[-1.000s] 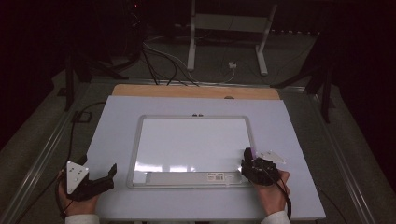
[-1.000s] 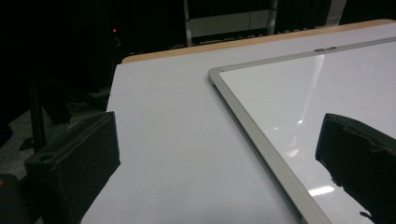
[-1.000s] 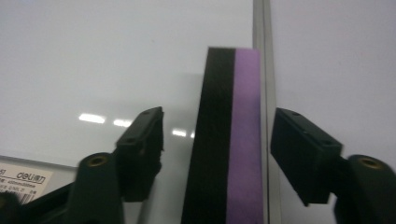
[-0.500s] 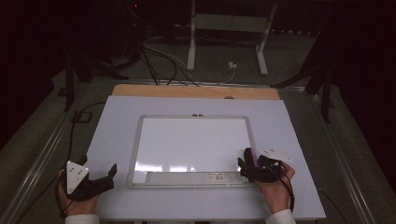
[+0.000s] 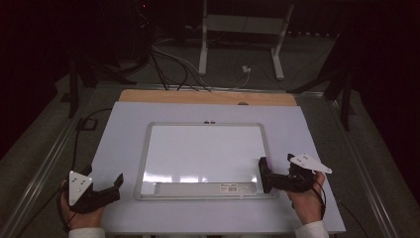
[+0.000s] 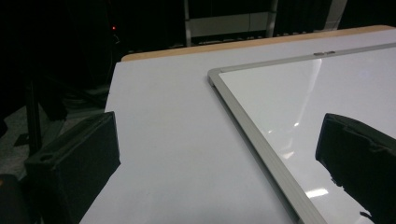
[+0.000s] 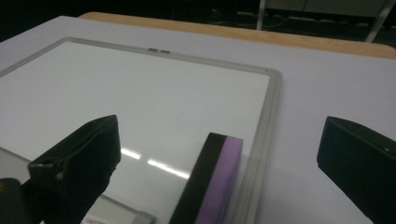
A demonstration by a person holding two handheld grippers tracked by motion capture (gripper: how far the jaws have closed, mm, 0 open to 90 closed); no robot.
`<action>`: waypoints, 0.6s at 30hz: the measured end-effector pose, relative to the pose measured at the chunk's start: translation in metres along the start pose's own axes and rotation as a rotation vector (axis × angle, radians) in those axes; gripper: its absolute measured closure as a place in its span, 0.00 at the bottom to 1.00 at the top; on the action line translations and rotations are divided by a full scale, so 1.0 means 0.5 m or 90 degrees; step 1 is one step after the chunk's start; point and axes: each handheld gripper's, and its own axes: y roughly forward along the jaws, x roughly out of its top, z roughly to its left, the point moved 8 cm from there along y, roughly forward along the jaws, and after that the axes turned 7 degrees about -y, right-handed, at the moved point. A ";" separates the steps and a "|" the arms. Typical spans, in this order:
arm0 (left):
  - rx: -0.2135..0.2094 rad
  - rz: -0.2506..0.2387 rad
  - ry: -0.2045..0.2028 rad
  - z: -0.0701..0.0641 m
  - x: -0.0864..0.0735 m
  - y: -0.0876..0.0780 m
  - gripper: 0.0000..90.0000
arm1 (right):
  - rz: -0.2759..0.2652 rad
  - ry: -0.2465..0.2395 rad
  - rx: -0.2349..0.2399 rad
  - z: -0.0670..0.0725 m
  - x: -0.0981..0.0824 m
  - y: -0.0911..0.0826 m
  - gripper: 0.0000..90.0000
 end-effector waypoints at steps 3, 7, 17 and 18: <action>-0.003 -0.001 -0.001 -0.001 0.002 -0.001 0.01 | -0.015 -0.006 0.003 -0.008 0.001 -0.009 0.00; -0.007 -0.003 -0.001 -0.003 0.004 -0.002 0.01 | -0.033 -0.019 0.007 -0.016 -0.001 -0.018 0.00; -0.009 -0.007 -0.001 -0.006 0.008 -0.005 0.01 | -0.059 -0.025 -0.007 -0.040 -0.016 -0.038 0.00; -0.009 -0.007 -0.001 -0.006 0.008 -0.005 0.01 | -0.059 -0.026 -0.009 -0.043 -0.018 -0.040 0.00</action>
